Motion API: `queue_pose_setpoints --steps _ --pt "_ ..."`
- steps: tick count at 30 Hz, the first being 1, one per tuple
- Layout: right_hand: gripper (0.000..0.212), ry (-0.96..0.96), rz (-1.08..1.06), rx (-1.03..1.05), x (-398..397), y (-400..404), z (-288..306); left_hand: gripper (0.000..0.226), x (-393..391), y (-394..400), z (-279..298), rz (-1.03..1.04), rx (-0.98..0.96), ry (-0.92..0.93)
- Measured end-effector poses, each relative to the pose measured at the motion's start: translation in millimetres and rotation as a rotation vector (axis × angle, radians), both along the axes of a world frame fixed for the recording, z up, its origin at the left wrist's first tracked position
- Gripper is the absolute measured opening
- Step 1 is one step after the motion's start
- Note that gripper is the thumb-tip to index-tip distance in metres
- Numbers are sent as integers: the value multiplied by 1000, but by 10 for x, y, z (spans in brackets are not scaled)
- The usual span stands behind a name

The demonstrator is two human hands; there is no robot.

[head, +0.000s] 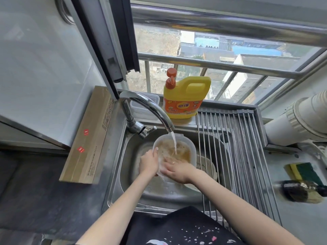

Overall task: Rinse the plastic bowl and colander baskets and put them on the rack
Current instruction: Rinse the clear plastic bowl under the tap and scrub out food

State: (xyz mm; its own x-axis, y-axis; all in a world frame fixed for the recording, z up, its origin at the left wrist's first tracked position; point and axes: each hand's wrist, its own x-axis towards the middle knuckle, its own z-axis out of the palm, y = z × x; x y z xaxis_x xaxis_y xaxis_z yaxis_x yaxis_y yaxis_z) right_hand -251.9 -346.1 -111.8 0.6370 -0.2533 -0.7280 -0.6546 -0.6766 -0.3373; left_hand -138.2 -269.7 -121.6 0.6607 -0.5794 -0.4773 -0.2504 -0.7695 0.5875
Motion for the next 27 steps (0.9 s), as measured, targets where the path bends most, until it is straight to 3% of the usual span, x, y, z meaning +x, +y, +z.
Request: queue_pose_setpoints --steps 3,7,10,12,15,18,22,25,27 --pt "56 -56 -123 -229 13 -54 -32 49 -55 -35 31 -33 -40 54" --pt "35 -73 -40 -49 16 -36 -20 46 -156 -27 37 -44 -15 91" --pt "45 -45 -35 -276 -50 -147 -15 39 -182 -39 99 -35 -3 110" --pt "55 14 -31 -216 -9 -65 -53 38 -140 -65 96 -35 -5 122" --pt "47 2 60 -81 9 -50 -64 36 -53 -54 -9 -36 -10 131" --pt "60 -1 4 -201 -16 -140 -10 31 -45 -23 -39 -39 -4 131" --pt "39 8 253 -55 -42 -28 38 24 -31 -25 -27 -14 13 158" --pt "44 -100 215 -360 -147 -198 116 28 36 14 -20 49 44 129" --pt "55 -216 134 -443 -279 -262 119 35 98 47 -14 88 45 107"
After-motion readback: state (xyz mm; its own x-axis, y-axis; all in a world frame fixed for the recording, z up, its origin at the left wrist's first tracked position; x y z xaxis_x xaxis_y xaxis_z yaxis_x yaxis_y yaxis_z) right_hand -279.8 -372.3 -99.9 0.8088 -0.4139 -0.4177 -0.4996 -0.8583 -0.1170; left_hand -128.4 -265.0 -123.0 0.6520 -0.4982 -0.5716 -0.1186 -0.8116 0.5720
